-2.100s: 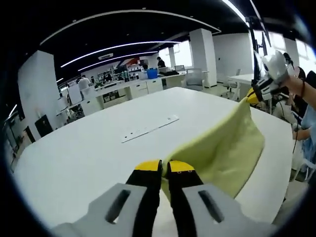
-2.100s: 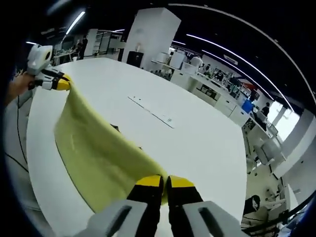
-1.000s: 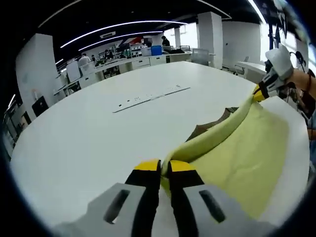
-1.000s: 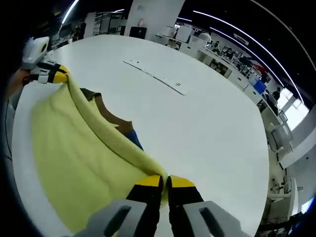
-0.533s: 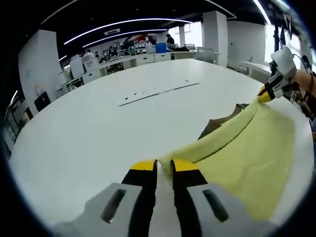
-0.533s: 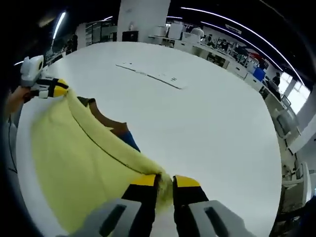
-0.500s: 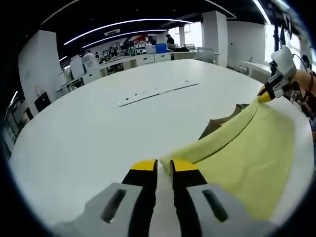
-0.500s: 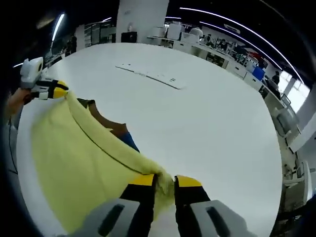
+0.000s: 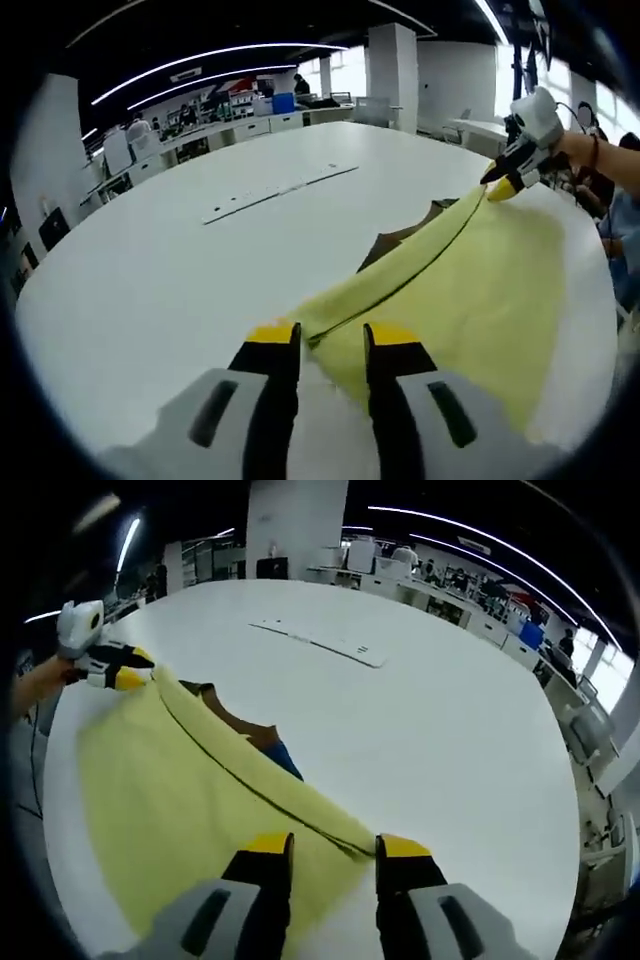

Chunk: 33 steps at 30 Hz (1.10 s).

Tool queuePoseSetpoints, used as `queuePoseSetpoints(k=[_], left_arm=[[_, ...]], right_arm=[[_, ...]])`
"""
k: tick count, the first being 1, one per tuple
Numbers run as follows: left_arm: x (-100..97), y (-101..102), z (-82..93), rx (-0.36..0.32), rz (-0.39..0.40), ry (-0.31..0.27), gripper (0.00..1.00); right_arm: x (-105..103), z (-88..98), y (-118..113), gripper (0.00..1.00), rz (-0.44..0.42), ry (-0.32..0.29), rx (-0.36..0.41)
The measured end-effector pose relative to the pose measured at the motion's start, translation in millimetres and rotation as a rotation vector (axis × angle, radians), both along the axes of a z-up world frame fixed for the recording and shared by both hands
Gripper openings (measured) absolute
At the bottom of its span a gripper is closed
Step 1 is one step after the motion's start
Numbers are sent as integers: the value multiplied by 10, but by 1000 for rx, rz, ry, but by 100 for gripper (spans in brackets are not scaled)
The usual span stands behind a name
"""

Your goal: Fold the garment on the visible template until the final outline fits inside the template.

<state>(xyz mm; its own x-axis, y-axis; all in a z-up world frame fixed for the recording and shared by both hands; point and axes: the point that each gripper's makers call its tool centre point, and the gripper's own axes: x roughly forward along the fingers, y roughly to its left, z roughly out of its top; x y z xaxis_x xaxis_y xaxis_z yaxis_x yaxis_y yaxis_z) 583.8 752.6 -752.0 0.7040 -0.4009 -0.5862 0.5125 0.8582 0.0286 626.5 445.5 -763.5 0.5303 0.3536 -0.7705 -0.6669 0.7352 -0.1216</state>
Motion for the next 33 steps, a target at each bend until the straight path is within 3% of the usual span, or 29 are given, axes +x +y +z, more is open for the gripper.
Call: queuePoseSetpoints(k=[2,3,5,11,18,21,26,33], left_arm=[[12,-19,-31,17,-2,3,19],[23,14,-70,71,-13,4,20],[56,40,-112,116,-22,-1,19],[168,20,-93,116,-9,-31,18],[361,150,-31,181,68,-86,33],[421,203,63,154,124,-112,34],[505,305,277,135,172,-176,33],[349,294,282,14,210,-116,41]], right_arm=[[44,-6,-20,29,-7,-15,-1],[65,-10,-29,29,-13,-21,-1],[100,-27,-36,29,-17,-30,-3],[219,-61,-38,29,-66,-31,33],[418,-12,-35,29,-178,-74,102],[490,56,-23,27,-220,-105,143],[496,104,-23,27,-247,-100,173],[321,197,79,39,-246,-43,253]])
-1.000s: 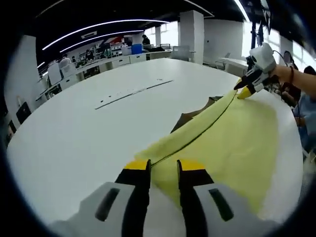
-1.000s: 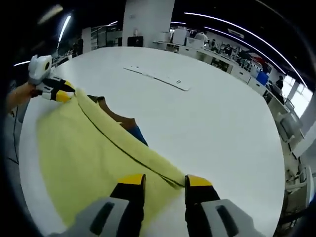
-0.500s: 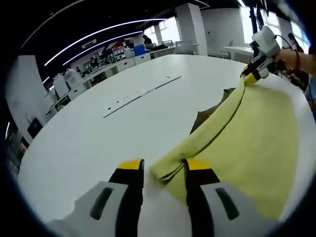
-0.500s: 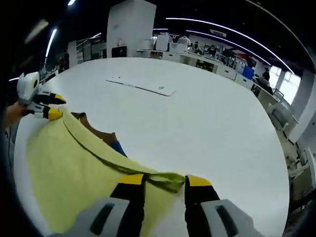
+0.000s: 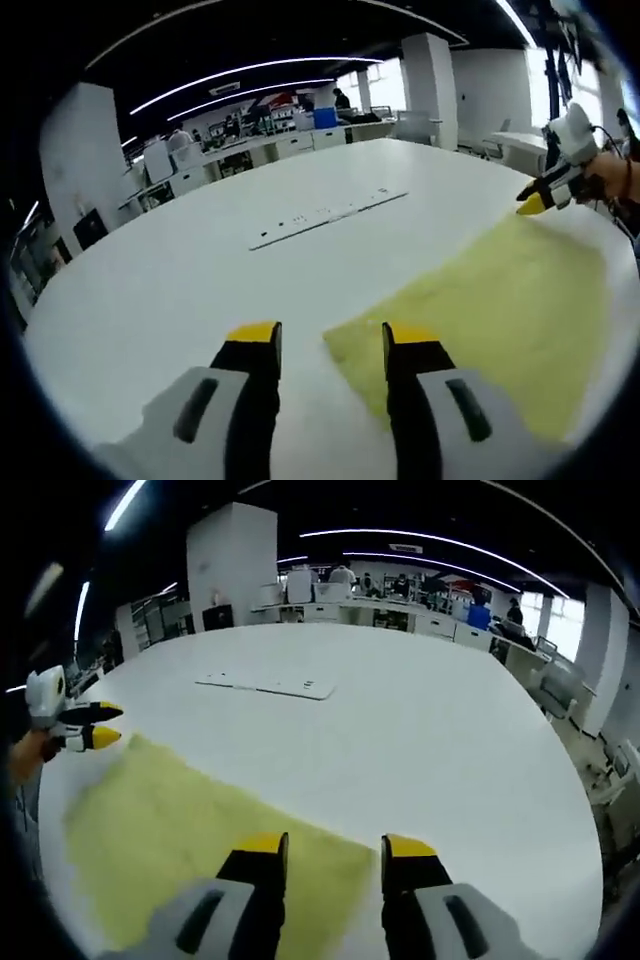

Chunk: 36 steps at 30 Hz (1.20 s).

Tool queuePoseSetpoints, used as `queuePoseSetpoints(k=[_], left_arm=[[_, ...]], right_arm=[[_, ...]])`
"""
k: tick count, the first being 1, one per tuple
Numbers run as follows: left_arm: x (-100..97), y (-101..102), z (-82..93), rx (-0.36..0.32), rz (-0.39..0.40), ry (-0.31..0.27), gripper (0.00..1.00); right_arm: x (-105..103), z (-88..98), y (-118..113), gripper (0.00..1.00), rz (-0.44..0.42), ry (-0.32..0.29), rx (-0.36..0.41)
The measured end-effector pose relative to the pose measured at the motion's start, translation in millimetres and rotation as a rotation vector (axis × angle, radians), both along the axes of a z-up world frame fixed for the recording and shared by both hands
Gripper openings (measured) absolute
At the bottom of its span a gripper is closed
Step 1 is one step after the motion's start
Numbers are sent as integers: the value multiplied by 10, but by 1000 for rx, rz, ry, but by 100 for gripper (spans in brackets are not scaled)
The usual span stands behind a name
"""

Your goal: Fold the garment on the visible template until the final outline fits inside the template.

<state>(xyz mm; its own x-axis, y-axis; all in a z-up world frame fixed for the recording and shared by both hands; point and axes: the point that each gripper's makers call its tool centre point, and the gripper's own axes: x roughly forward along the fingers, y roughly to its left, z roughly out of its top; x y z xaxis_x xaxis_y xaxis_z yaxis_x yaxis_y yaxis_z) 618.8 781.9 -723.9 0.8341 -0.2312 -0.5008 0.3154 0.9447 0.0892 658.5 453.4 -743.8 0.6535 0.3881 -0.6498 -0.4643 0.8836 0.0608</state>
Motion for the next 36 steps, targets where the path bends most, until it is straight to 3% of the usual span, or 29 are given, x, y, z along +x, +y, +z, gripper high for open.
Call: queuePoseSetpoints(k=[3,9,13,16,18,30,36], left_arm=[[-77,-60,55,-98,-1,-5,54],[-243,-42,135,-133,-7,-2,69],[-386,-28,254,-199,-17,-42,79],[-501,-14,278,-216,-34,-36,86],[-576,-9,277,-199,-56,-31,87],[-1119,-104,118,-189,-161,46,94],[-1343,-141,2,-173,-188,105,89]], right_arm=[[-89,49,67,52,16,19,42],[-326,128,198,70,80,58,97],[-490,172,220,77,111,70,111],[-635,196,226,81,127,82,117],[-752,195,217,83,176,73,74],[-1228,214,26,87,225,91,79],[-1398,224,-68,84,214,82,100]])
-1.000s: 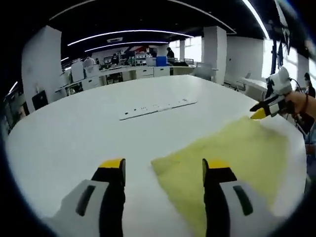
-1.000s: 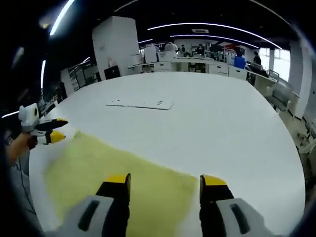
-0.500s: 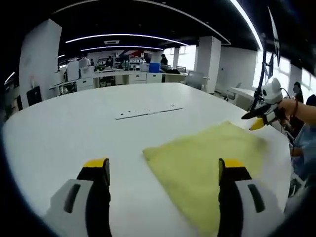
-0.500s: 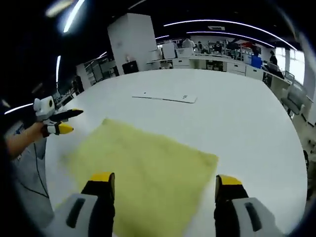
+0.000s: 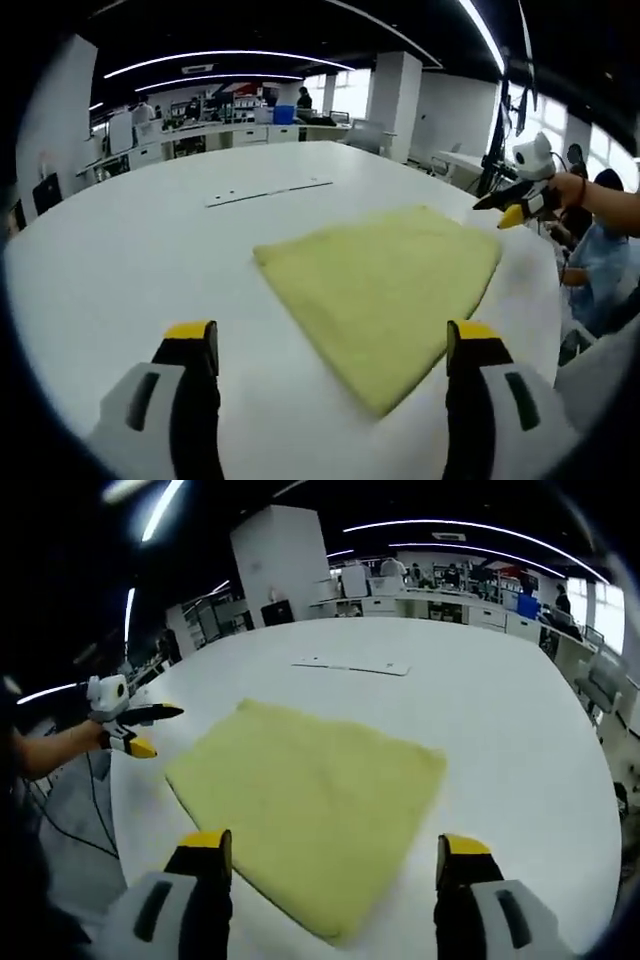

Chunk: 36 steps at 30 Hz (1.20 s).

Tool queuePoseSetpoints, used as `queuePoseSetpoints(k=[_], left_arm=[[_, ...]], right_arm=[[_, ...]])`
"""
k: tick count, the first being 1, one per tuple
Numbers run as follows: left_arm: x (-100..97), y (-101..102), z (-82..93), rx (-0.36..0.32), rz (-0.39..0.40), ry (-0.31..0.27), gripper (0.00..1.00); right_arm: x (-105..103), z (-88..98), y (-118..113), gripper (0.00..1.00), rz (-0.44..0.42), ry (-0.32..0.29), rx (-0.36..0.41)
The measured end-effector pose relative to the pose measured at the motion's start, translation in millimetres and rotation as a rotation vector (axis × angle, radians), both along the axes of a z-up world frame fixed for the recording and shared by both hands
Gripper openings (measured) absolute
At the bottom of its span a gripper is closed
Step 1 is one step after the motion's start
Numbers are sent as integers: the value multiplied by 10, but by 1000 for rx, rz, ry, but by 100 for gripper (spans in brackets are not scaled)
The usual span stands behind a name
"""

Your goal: Fold the garment on the visible template until the final outline fits inside the template.

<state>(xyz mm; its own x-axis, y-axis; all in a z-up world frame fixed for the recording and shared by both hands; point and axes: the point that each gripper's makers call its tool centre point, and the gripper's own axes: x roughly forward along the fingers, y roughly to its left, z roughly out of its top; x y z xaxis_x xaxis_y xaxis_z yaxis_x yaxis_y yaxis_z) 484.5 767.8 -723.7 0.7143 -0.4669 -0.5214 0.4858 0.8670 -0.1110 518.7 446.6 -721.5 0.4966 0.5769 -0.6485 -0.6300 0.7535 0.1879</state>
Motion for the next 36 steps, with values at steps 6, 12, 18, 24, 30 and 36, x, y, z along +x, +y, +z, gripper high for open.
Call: queuePoseSetpoints(k=[6,12,18,24,30,36], left_arm=[[-224,-100,-88,18,-17,32,77],[-341,-149,-151,-11,-22,56,70],[-421,-141,-245,-16,-23,85,55],[-450,-127,-289,-10,-34,97,41],[-424,-153,-325,-22,-24,94,29],[-395,-156,-379,-6,-12,100,20]], right_arm=[[-164,-20,-125,78,-26,-6,-2],[-371,-129,-208,60,-24,23,-5],[-555,-257,-237,37,6,45,-17],[-597,-335,-292,26,2,32,-32],[-551,-401,-324,12,-68,33,22],[-542,-475,-318,2,-103,43,38]])
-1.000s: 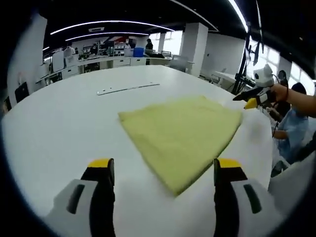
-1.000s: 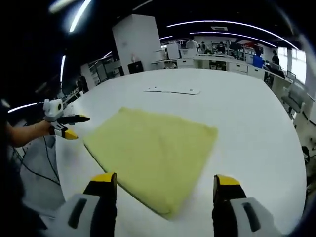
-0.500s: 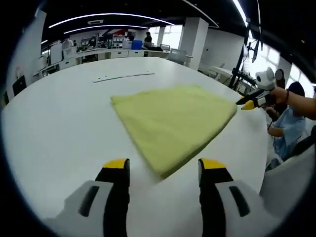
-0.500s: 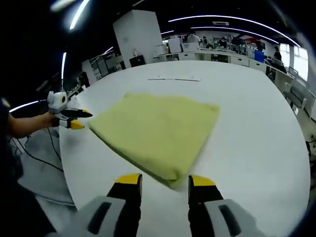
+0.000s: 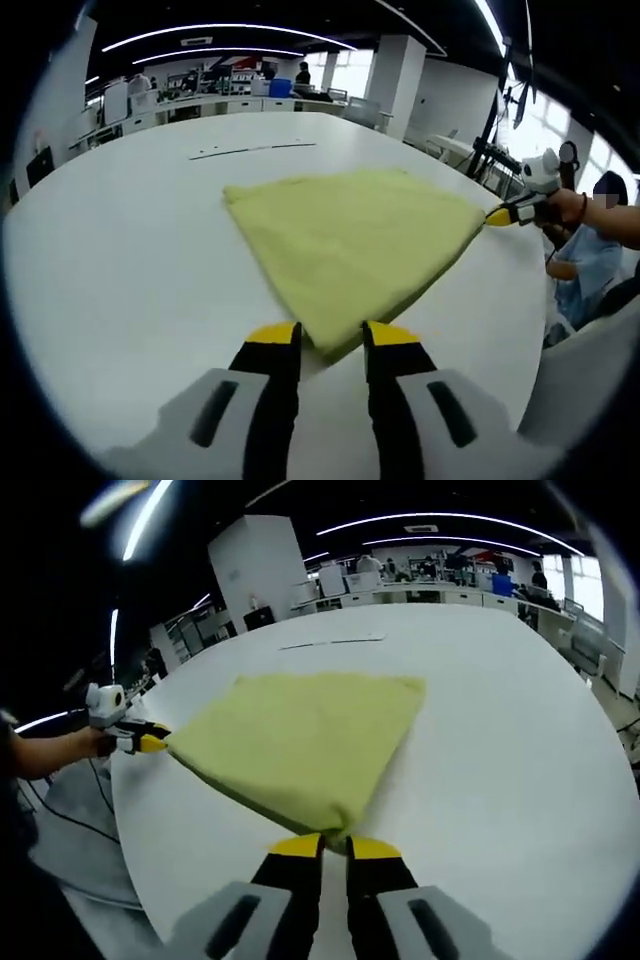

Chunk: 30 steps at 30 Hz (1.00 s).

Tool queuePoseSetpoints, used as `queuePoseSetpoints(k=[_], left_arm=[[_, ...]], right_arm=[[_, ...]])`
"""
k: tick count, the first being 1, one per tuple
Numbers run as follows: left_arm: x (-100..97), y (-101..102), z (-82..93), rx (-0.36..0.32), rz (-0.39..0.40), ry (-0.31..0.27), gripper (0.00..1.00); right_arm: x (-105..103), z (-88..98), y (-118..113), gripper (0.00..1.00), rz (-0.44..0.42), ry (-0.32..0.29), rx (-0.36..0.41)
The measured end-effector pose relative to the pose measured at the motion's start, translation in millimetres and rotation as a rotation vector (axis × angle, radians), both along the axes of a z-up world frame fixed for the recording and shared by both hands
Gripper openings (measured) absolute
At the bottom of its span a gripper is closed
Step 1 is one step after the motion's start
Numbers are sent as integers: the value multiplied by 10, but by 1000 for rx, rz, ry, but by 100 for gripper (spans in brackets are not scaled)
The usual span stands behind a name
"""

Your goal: Fold the garment on the visible template until the final outline fits inside the template.

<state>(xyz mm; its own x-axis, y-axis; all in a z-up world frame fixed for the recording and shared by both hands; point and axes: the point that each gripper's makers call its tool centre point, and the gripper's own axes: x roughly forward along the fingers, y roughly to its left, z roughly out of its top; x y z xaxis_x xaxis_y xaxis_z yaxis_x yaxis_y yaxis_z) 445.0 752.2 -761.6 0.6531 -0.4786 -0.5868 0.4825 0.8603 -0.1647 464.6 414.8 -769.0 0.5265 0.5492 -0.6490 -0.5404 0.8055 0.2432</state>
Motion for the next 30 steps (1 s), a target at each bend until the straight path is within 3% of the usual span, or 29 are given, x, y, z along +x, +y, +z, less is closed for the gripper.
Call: queuePoseSetpoints(k=[4,15,20,30], left_arm=[[-5,9,-23,9,-6,7,16],[-81,78,-94,61,-15,35,2],[-67,84,-98,69,-17,40,1],[-75,95,-72,80,-33,19,0]], right_arm=[[11,3,3,0,-16,4,18],[9,59,-56,0,39,-9,-49],[6,124,-91,0,80,-46,-114],[-56,100,-100,0,122,-53,-141]])
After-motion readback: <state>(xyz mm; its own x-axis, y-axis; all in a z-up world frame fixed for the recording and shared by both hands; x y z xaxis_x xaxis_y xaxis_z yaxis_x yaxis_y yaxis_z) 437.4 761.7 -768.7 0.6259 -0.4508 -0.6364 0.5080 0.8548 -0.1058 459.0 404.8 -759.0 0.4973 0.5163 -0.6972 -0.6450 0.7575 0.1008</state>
